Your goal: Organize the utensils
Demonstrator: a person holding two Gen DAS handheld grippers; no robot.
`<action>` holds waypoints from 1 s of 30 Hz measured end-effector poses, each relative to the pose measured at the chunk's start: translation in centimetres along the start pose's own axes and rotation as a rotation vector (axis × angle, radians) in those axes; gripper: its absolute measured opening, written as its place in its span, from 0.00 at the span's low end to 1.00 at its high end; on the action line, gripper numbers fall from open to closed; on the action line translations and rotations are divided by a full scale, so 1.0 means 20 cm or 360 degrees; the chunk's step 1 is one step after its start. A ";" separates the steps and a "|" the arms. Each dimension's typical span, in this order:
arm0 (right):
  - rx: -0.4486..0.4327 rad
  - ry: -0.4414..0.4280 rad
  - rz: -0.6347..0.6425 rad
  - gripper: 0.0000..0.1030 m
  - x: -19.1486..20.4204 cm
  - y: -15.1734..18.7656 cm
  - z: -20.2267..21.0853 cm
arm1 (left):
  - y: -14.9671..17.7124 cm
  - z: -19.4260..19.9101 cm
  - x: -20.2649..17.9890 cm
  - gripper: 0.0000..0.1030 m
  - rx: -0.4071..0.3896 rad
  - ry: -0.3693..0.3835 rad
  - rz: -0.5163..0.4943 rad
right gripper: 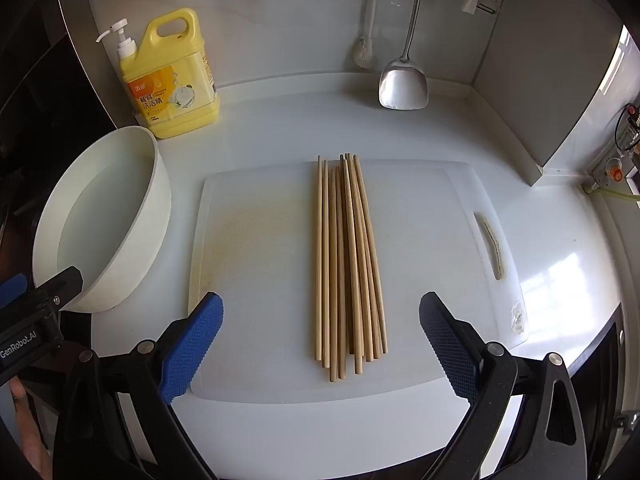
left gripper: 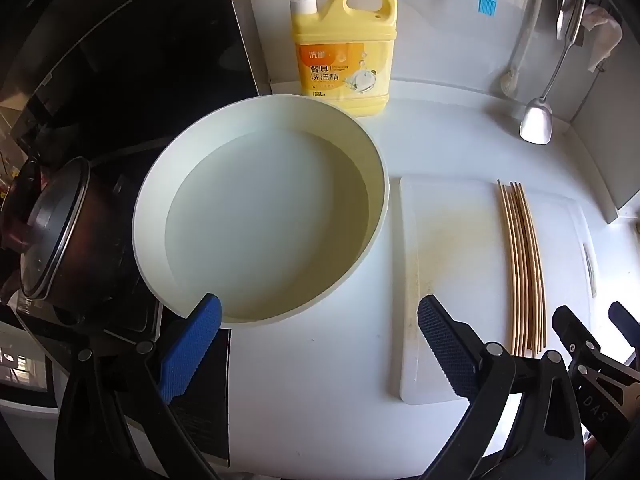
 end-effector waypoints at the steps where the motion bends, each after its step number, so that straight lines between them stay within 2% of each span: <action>1: -0.0002 -0.0001 -0.0001 0.91 0.00 0.00 0.00 | 0.00 0.00 0.00 0.94 0.0000 0.0000 0.0000; 30: 0.0007 0.0002 0.0008 0.91 0.01 0.02 -0.01 | 0.00 0.00 0.01 0.94 -0.0005 0.0000 0.0002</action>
Point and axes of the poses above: each gripper's, at about its wrist camera, not at the fingertips, and z roughly against the way its jaws point, x to its left, y to its underside, the point moved 5 cm from there along -z, roughly the way its jaws point, and after that the axes turned 9 degrees about z, right-handed, at the moved point
